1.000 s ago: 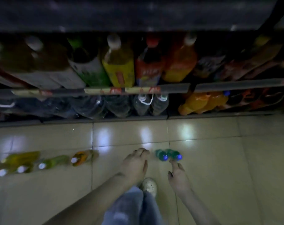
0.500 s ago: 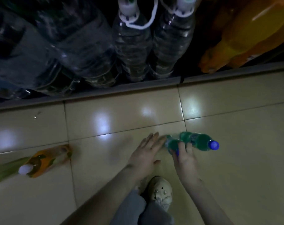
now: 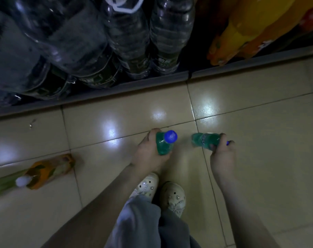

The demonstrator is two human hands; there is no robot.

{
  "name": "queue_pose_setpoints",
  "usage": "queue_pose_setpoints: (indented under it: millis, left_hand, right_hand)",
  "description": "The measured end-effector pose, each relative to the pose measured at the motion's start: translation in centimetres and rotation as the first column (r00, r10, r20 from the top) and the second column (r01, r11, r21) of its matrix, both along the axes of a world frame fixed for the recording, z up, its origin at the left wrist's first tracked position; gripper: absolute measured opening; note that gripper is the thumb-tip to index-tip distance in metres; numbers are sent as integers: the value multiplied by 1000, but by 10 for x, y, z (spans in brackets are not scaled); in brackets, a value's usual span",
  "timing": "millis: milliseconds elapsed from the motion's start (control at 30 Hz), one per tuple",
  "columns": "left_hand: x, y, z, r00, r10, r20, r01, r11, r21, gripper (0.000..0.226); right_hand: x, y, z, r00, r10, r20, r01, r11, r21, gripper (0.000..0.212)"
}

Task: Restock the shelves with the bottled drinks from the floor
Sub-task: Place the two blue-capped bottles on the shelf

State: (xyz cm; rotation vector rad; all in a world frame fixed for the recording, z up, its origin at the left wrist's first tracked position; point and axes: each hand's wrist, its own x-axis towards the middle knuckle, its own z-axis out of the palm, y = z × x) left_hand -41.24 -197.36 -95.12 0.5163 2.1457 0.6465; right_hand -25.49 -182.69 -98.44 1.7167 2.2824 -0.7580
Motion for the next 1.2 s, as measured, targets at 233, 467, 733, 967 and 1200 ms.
queue_pose_setpoints:
  millis: [233, 467, 733, 967, 1200]
  left_hand:
    - [-18, -23, 134, 1000, -14, 24, 13, 999, 43, 66]
    - [-38, -54, 330, 996, -22, 83, 13, 994, 111, 70]
    - [-78, -84, 549, 990, -135, -39, 141, 960, 243, 60]
    - [-126, -72, 675, 948, -98, -304, 213, 904, 371, 55]
    - [-129, -52, 751, 936, -21, -350, 202, 849, 488, 45]
  right_hand:
    - [-12, -44, 124, 973, 210, -98, -209, 978, 18, 27]
    - [-39, -83, 368, 873, 40, -486, -156, 967, -202, 29]
    - [-88, -96, 604, 693, 368, -620, -371, 919, 130, 25]
    - [-128, -86, 702, 549, 361, -754, -409, 903, 134, 22]
    - [-149, -59, 788, 265, 334, -904, -344, 909, 235, 13]
